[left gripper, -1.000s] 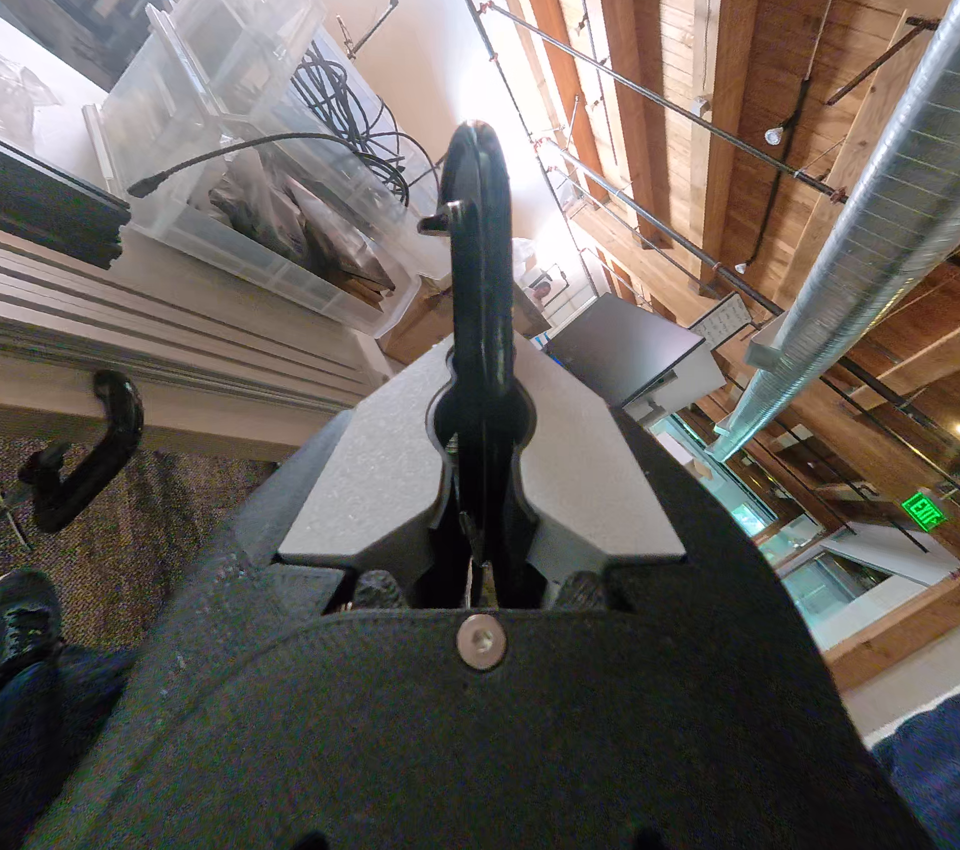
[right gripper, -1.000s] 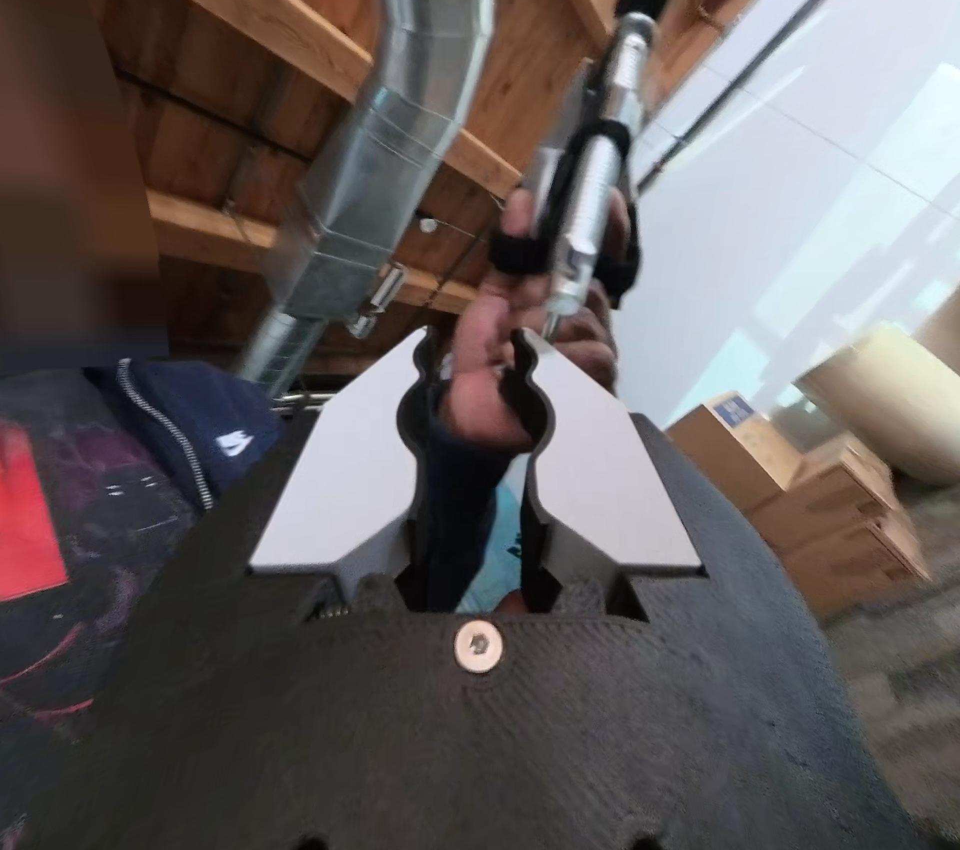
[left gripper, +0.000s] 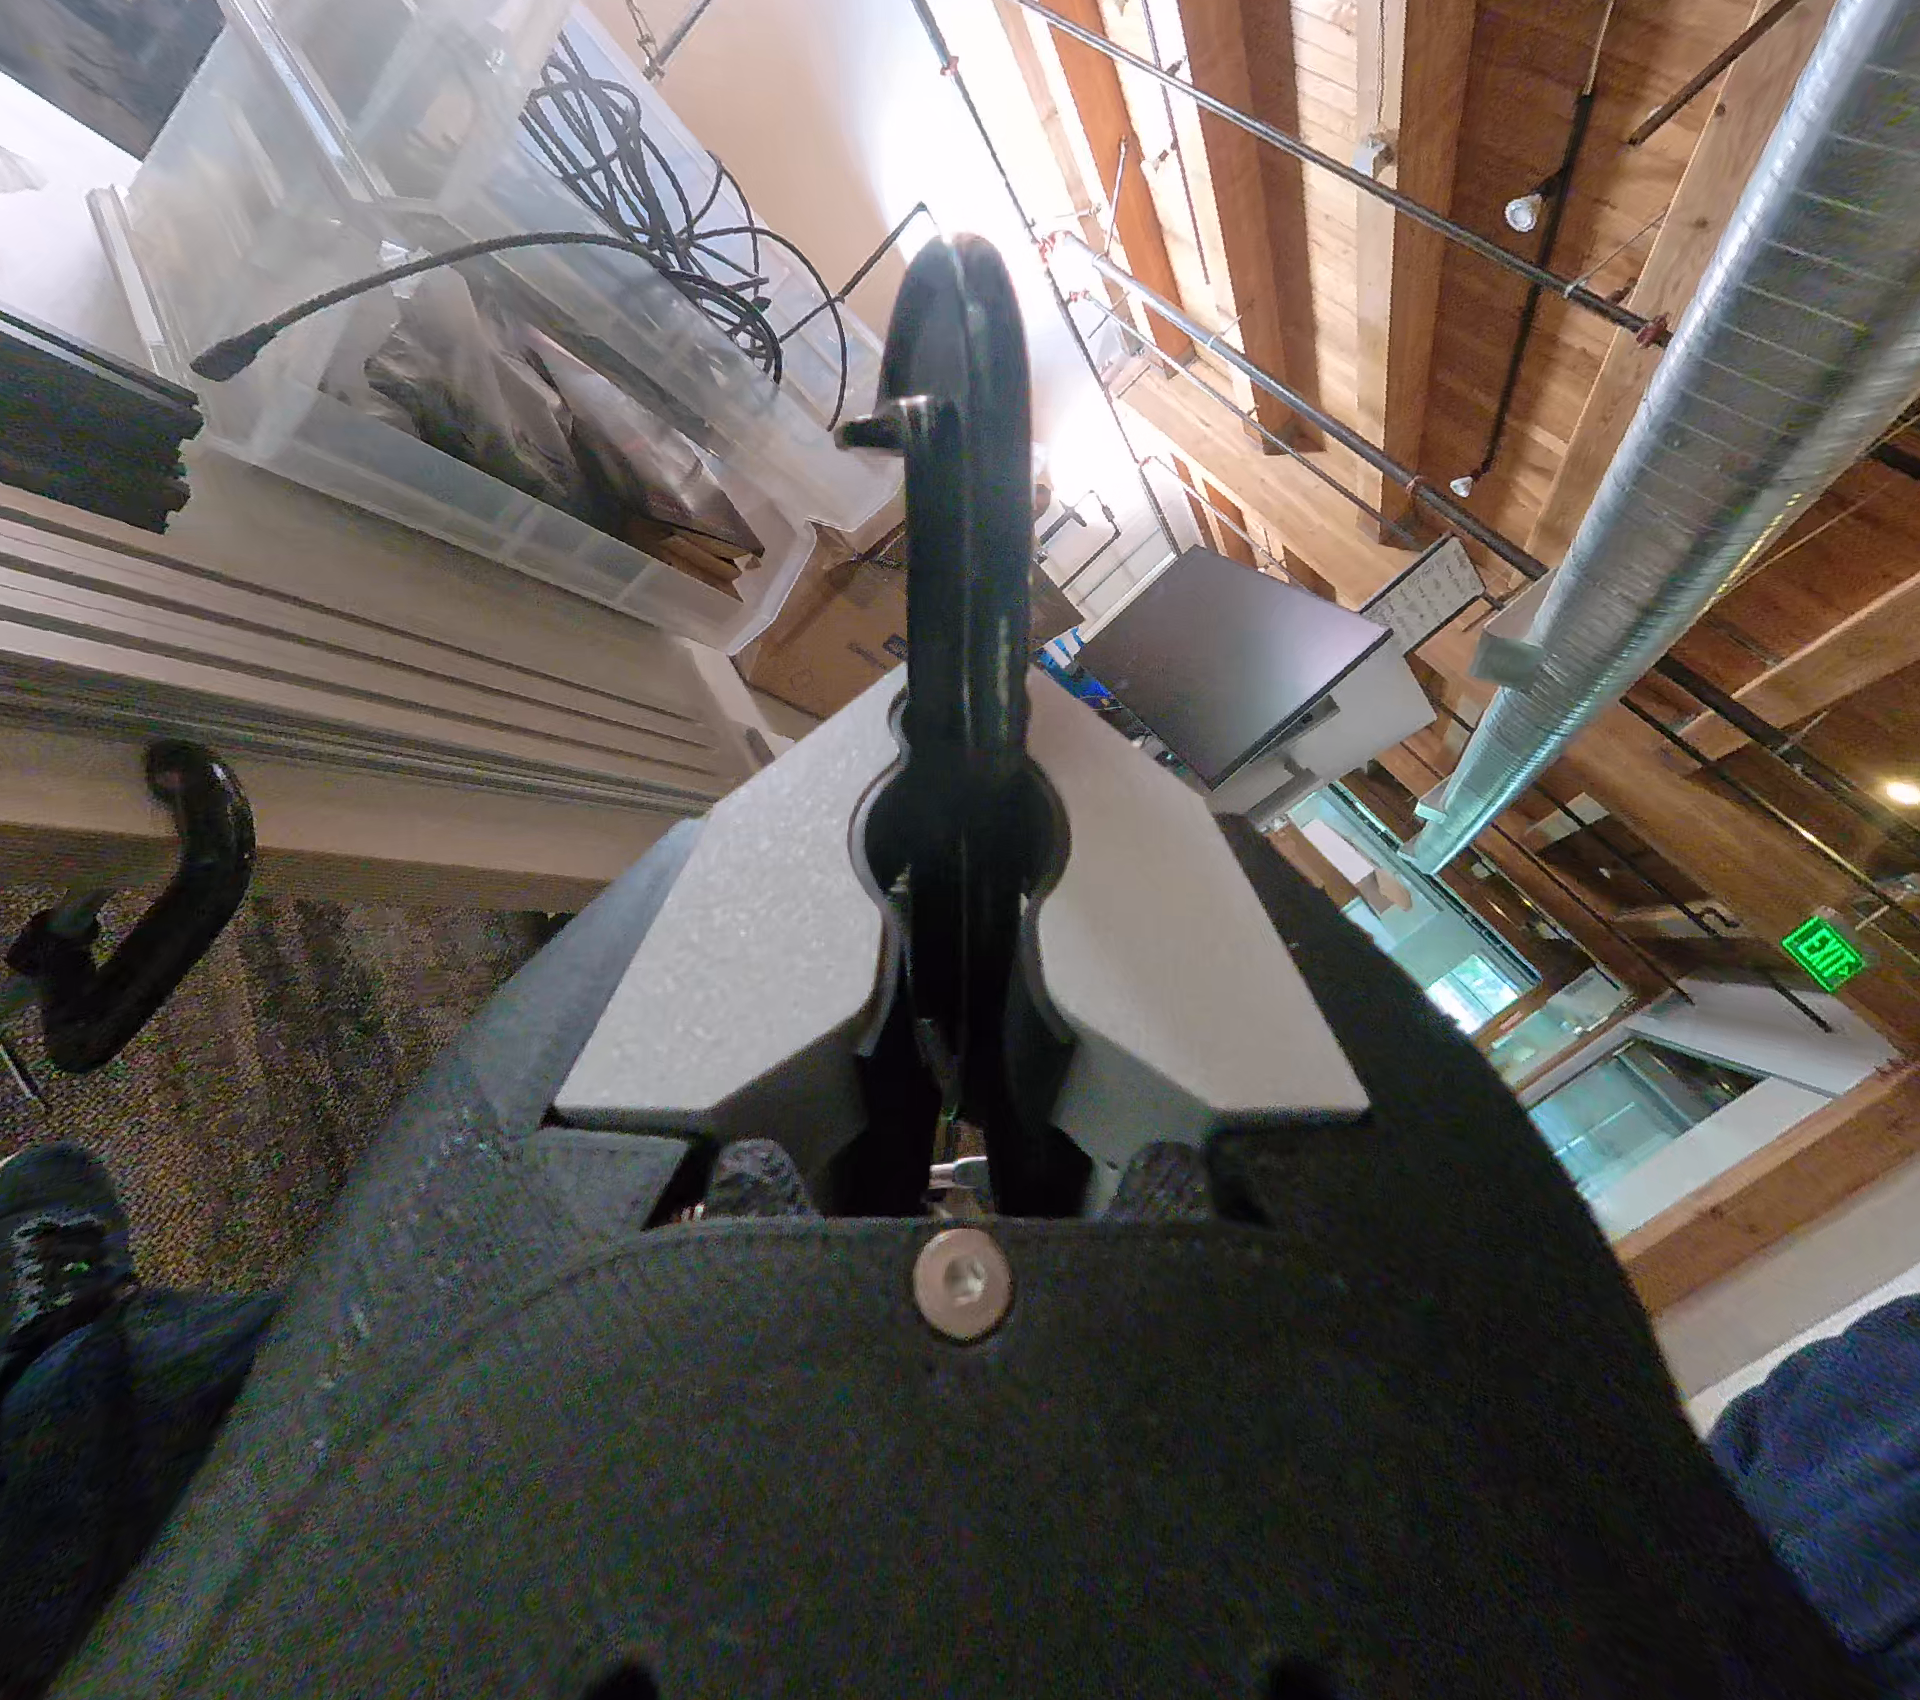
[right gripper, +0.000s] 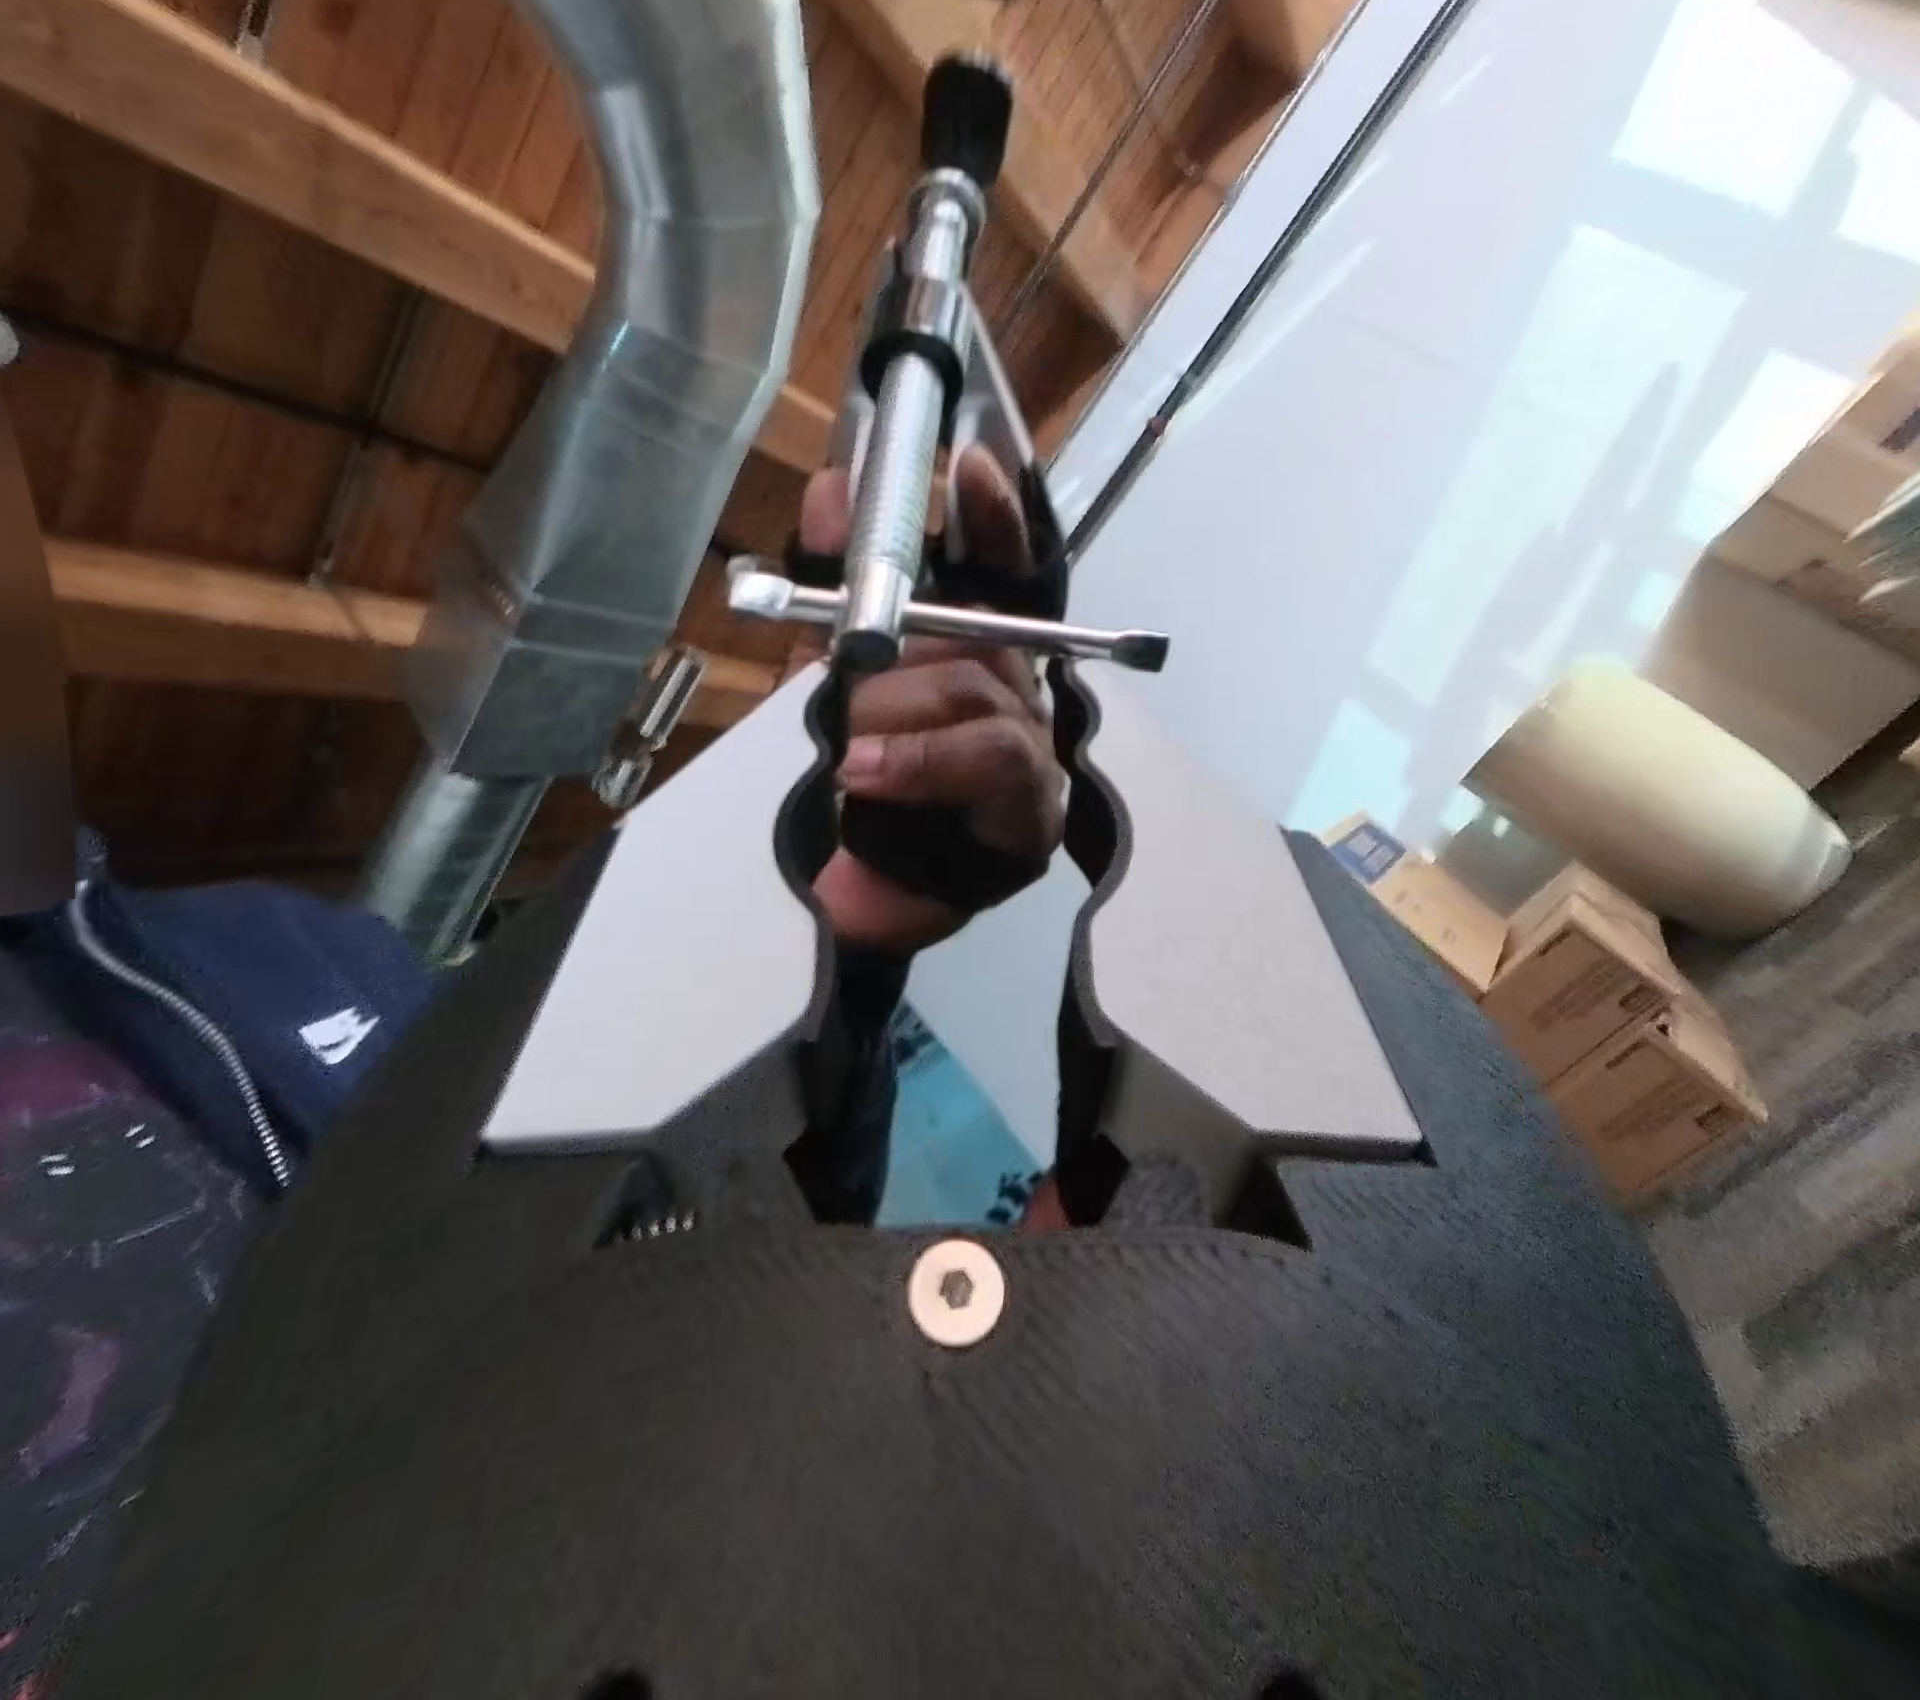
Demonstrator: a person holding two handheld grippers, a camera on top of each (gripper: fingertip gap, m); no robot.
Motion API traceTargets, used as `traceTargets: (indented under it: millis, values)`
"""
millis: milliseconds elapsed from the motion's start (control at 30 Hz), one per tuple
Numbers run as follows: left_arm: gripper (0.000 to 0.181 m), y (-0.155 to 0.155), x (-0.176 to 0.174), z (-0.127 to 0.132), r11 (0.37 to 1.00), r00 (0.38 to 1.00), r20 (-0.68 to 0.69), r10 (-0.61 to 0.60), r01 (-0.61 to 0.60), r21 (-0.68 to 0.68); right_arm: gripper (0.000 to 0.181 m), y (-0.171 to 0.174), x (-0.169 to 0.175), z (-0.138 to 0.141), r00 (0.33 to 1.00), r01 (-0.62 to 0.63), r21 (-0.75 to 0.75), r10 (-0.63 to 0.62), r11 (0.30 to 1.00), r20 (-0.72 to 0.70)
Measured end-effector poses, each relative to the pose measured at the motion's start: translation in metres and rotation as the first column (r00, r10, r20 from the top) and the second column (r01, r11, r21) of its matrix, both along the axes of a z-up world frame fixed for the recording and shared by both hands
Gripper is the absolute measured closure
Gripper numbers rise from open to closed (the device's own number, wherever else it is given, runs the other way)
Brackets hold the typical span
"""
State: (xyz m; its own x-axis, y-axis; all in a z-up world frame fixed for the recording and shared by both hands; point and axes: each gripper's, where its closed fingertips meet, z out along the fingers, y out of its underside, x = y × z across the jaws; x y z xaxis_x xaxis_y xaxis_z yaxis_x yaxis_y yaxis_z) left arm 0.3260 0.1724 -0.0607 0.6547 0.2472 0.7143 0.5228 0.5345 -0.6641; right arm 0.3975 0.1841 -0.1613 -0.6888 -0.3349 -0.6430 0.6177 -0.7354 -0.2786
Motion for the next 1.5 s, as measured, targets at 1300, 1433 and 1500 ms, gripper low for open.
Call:
traceTargets:
  millis: [1300, 1433, 1500]
  values:
    - [0.164, 0.003, -0.097, -0.331, 0.965, 0.969, -0.082, -0.235, 0.222, -0.139, 0.137, 0.097, -0.166, -0.214, 0.867, 0.282, 0.310, -0.380, 0.908, 0.324]
    - [0.164, 0.006, -0.119, -0.349, 0.951, 0.952, -0.097, -0.289, 0.274, -0.146, 0.141, 0.113, -0.180, -0.233, 0.837, 0.304, 0.329, -0.415, 0.894, 0.356]
    - [0.164, 0.010, -0.126, -0.357, 0.935, 0.936, -0.107, -0.336, 0.318, -0.156, 0.144, 0.116, -0.183, -0.243, 0.825, 0.308, 0.342, -0.428, 0.888, 0.369]
